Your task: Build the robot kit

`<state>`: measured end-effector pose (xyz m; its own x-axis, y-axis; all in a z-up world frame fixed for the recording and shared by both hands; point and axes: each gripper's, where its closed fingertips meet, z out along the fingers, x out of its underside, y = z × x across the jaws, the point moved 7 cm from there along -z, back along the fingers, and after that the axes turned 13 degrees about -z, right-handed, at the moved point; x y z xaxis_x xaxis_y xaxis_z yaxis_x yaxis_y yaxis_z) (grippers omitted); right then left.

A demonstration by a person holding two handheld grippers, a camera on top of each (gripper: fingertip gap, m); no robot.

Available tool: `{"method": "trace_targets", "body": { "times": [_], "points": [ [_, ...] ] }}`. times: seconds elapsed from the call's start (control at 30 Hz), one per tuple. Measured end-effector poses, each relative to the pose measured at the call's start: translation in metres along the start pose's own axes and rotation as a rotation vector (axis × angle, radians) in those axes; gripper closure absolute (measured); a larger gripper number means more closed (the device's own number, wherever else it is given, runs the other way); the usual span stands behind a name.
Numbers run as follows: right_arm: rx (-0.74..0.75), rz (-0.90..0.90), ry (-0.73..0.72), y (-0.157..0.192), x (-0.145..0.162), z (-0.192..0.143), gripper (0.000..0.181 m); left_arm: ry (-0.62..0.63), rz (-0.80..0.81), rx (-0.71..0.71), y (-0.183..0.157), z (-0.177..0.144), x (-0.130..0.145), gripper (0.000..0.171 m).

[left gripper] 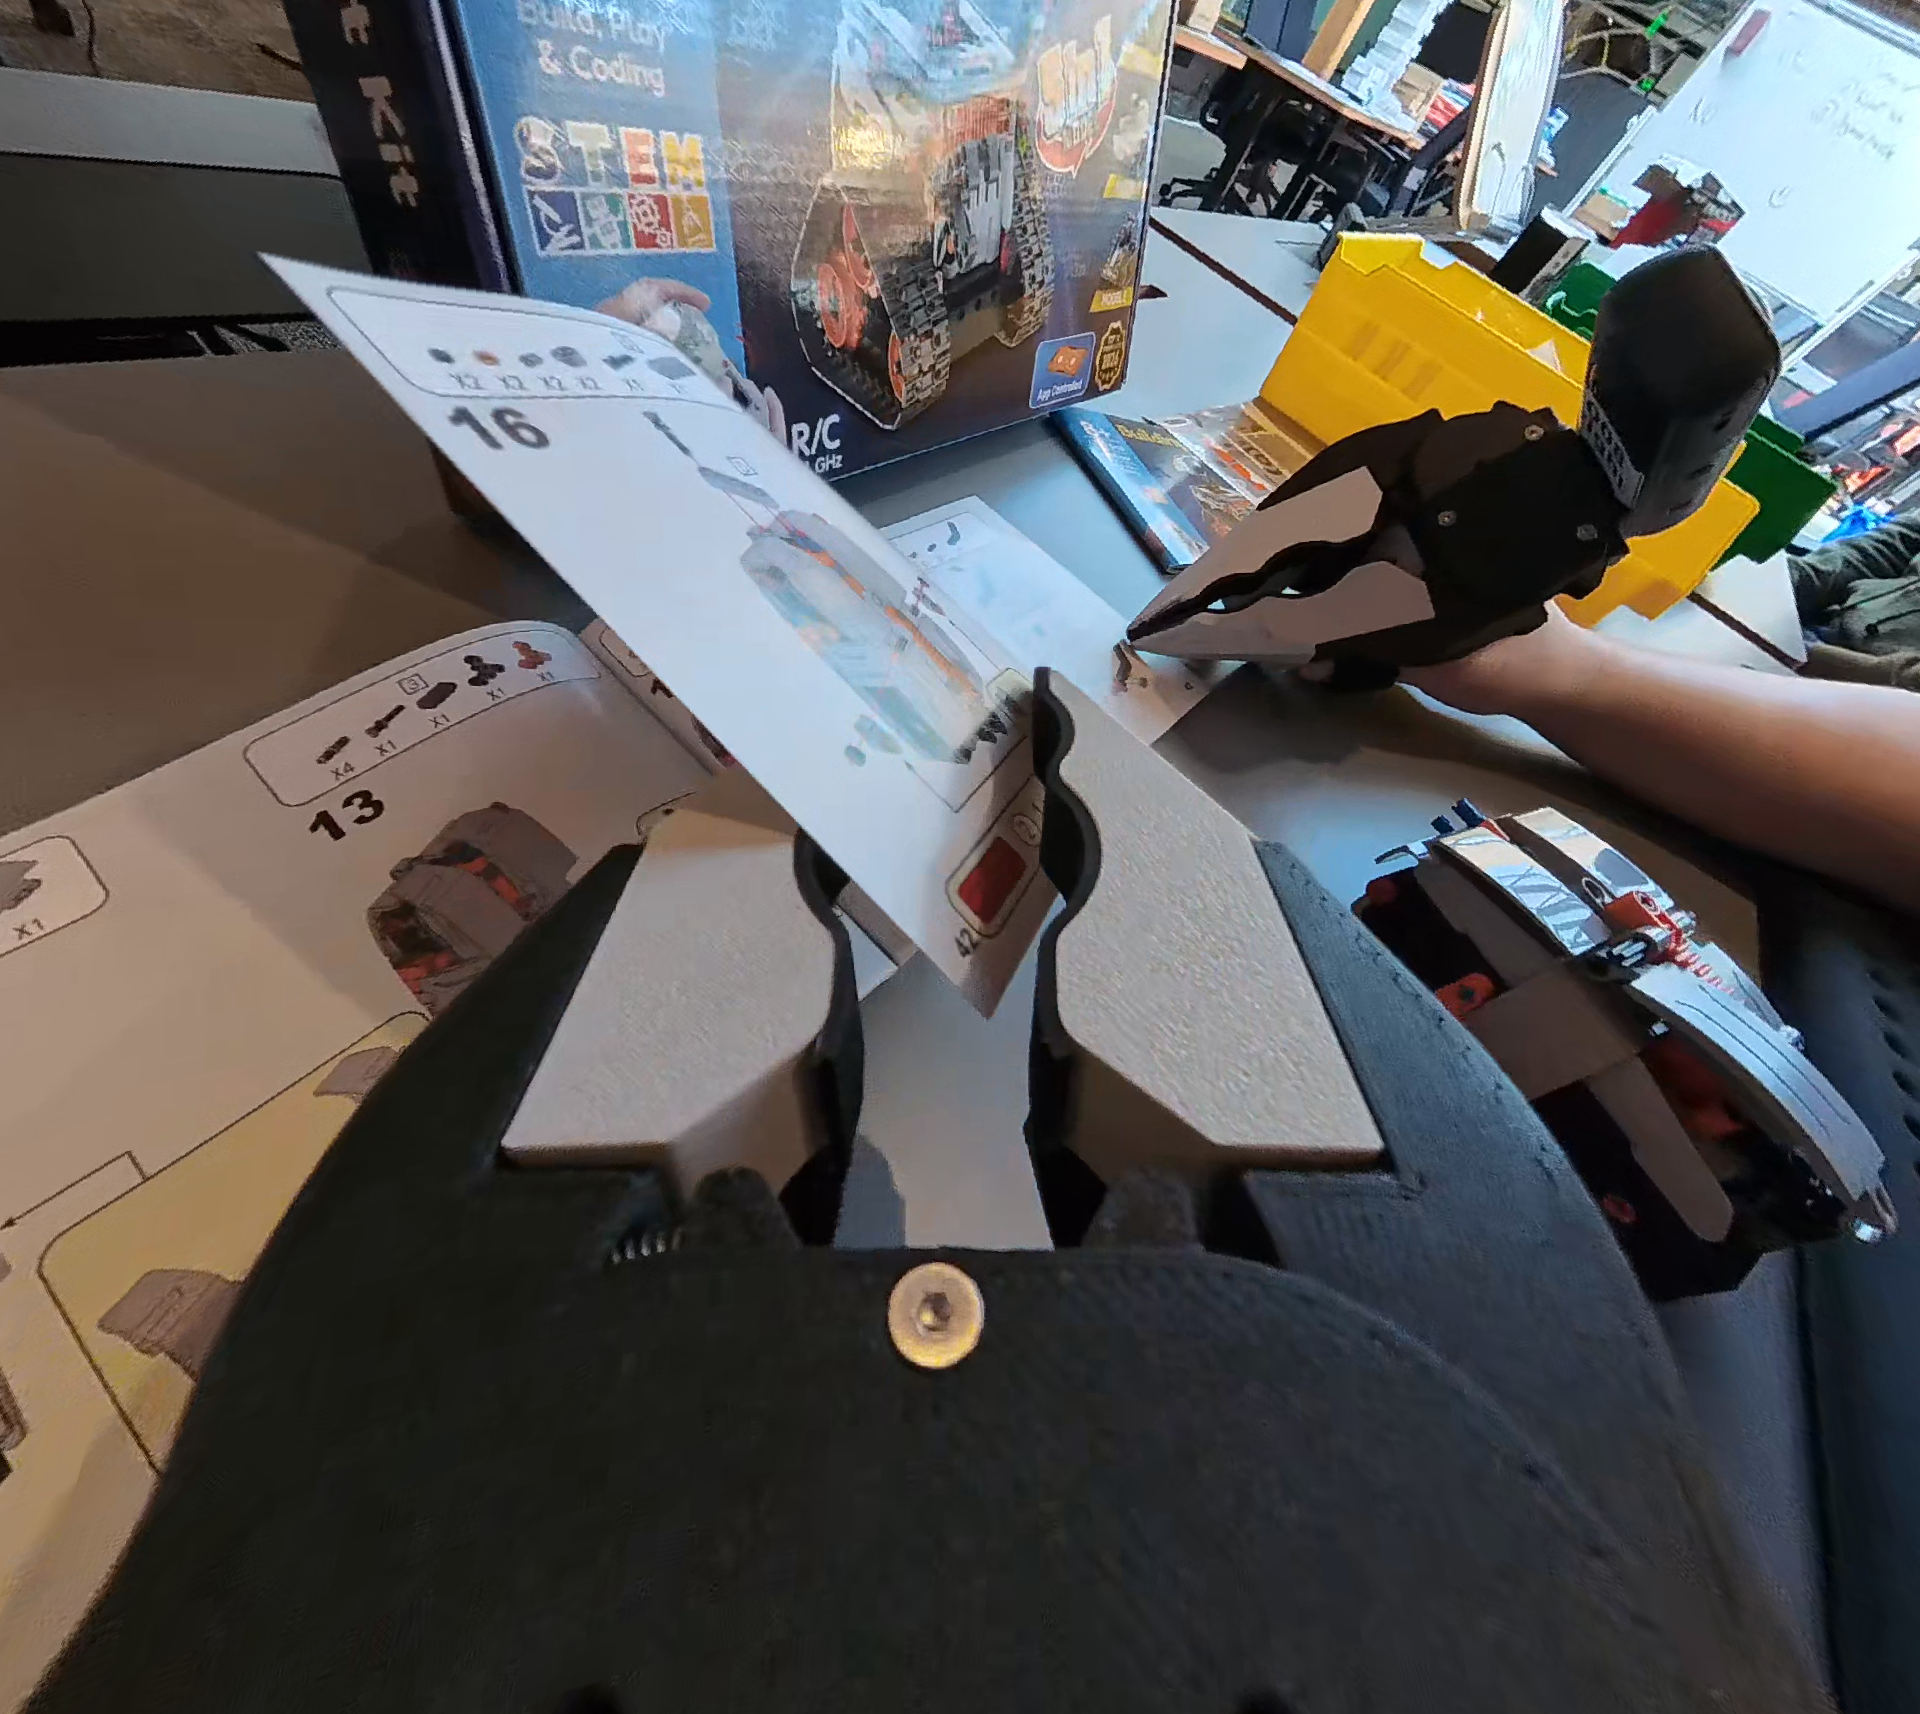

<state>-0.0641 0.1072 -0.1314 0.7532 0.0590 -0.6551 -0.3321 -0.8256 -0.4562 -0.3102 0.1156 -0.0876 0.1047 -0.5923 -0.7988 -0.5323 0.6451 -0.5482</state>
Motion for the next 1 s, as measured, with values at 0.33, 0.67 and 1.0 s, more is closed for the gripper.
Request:
{"method": "trace_targets", "body": {
  "times": [0.33, 0.67, 1.0],
  "points": [
    [-0.003, 0.003, -0.001, 0.0, 0.0003, -0.0003, 0.181, 0.031, 0.062, -0.009, -0.0036, 0.002, 0.0029, 0.14],
    [-0.004, 0.003, -0.001, 0.0, 0.0003, -0.0002, 0.181, 0.038, 0.054, 0.003, -0.0029, 0.0027, 0.0042, 0.144],
    [-0.004, 0.004, -0.001, -0.0001, 0.0002, -0.0002, 0.181, 0.037, 0.057, 0.006, -0.0036, 0.0025, 0.004, 0.145]
  ]
}}
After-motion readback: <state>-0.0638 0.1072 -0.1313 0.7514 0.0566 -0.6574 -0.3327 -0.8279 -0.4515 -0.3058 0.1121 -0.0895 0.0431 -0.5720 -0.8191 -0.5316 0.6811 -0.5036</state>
